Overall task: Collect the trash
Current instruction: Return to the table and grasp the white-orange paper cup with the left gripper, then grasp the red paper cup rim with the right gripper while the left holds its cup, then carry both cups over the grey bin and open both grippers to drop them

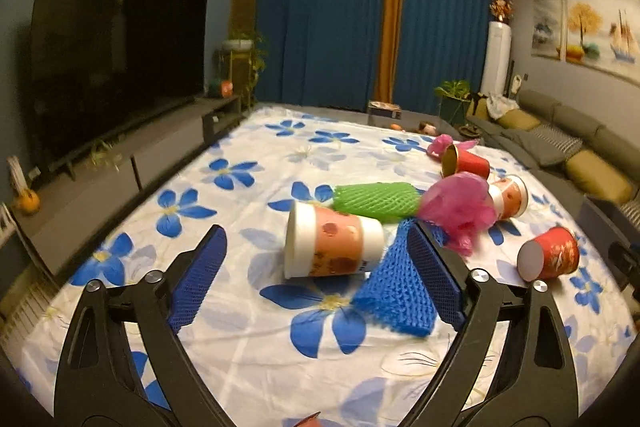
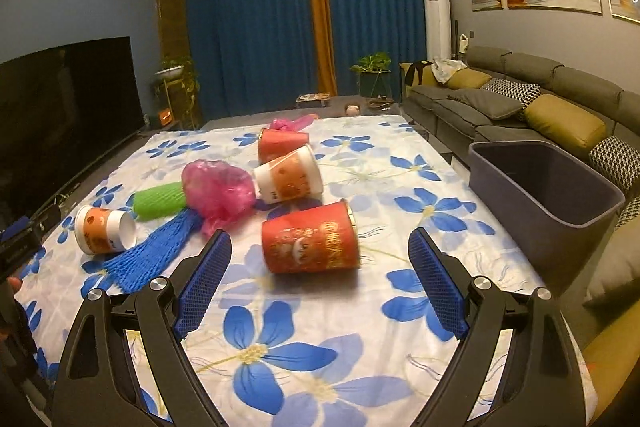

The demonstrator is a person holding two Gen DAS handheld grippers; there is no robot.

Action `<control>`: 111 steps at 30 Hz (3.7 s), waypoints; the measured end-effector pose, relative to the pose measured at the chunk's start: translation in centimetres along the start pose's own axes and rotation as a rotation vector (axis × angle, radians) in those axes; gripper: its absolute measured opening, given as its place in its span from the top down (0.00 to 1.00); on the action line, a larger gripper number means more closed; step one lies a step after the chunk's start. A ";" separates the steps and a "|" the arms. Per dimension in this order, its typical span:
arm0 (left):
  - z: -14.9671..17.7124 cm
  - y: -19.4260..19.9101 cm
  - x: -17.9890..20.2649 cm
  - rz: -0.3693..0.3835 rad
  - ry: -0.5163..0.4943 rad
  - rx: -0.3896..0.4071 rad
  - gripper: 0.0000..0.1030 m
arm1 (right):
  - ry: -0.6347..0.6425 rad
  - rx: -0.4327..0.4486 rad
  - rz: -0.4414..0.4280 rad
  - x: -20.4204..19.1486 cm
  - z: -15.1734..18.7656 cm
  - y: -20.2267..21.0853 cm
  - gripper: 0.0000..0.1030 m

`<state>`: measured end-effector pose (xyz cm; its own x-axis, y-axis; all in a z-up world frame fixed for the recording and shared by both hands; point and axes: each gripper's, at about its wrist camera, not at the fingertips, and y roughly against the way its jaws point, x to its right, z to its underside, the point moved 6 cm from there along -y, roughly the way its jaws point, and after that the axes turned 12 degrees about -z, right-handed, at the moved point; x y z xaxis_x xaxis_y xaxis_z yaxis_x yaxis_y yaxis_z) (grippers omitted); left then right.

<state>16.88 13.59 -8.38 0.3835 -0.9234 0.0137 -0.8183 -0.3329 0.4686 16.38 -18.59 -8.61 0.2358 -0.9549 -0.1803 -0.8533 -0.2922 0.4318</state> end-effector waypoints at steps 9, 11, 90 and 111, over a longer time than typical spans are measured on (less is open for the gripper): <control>1.0 -5.4 -0.6 0.133 0.025 -0.160 0.41 | 0.014 -0.015 0.007 -0.8 0.1 -1.1 0.15; 1.2 -6.0 -0.2 0.175 0.021 -0.189 0.48 | 0.013 -0.018 0.011 -0.6 0.2 -1.2 0.15; 1.5 6.0 12.7 0.385 -0.206 -0.039 0.98 | 0.068 -0.035 -0.229 0.8 -1.9 1.0 0.96; -0.3 9.3 23.5 0.512 -0.304 0.028 0.98 | 0.057 0.055 -0.065 9.1 -4.9 5.1 0.96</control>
<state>18.41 -11.21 -3.41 -0.1990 -0.9797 -0.0239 -0.8792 0.1677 0.4459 16.43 -29.01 -3.66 0.3161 -0.9360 -0.1546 -0.8593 -0.3516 0.3715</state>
